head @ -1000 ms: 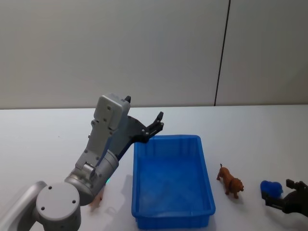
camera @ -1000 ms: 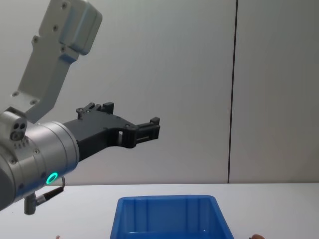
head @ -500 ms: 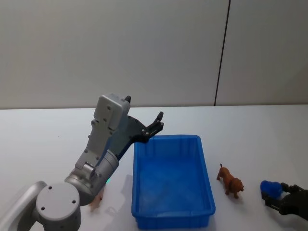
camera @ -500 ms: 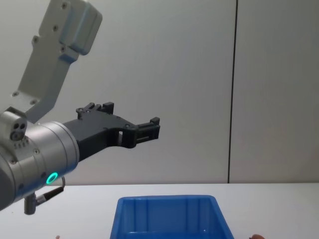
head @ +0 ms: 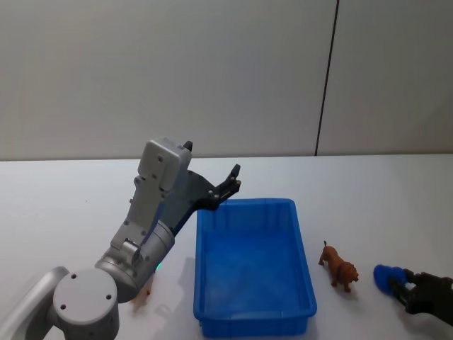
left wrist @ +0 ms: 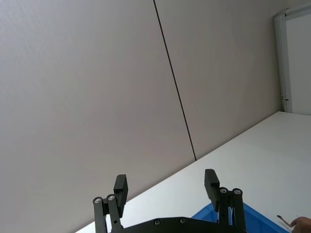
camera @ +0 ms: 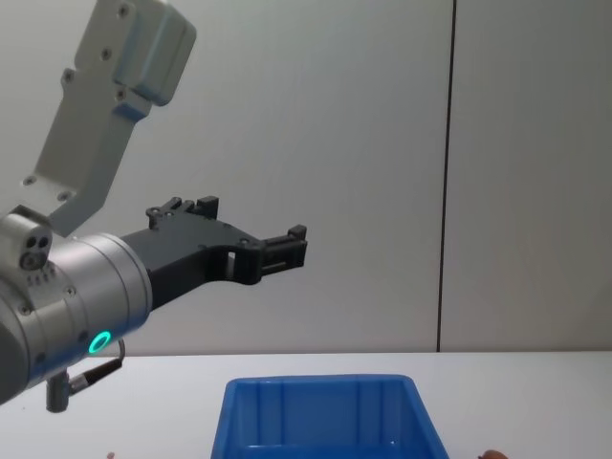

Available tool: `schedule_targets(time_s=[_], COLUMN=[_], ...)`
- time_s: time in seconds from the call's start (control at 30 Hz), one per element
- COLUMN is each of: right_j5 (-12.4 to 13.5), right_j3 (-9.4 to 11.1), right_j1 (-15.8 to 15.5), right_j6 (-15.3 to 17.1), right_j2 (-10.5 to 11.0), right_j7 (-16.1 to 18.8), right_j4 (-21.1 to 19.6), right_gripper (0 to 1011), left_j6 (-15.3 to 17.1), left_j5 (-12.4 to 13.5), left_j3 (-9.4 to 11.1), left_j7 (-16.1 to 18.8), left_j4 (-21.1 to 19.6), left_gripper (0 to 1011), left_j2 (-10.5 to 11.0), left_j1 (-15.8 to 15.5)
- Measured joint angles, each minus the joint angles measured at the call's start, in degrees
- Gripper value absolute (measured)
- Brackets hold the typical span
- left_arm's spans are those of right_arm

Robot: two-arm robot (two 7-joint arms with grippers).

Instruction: Pick up the two dolls from the table and place them into the box.

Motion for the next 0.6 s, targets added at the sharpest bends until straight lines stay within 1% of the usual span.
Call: schedule_targets(time_s=[0.07, 0.1, 0.23, 0.43, 0.6], right_j5=[0.0, 0.0, 0.01, -0.07, -0.39], right_j3=[-0.12, -0.2, -0.37, -0.84, -1.37], right_j1=[-0.07, -0.12, -0.21, -0.25, 0.36], right_j6=[-0.58, -1.04, -1.91, -3.71, -5.09], right_j2=[-0.07, -0.13, -0.24, -0.59, -1.22], right_j7=[-0.02, 0.01, 0.23, 1.13, 2.32], right_j4=[-0.51, -0.92, -1.93, -4.81, -7.51], right_gripper=[298, 281, 253, 212, 186], left_j6=[0.0, 0.0, 0.0, 0.0, 0.0], left_j5=[0.0, 0.0, 0.0, 0.0, 0.0], left_j3=[0.0, 0.0, 0.0, 0.0, 0.0], left_j7=[0.0, 0.0, 0.0, 0.0, 0.0], left_j4=[0.0, 0.0, 0.0, 0.0, 0.0], left_gripper=[1001, 1001, 1001, 1001, 1001], left_j2=[0.0, 0.0, 0.0, 0.0, 0.0], left_j1=[0.0, 0.0, 0.0, 0.0, 0.0])
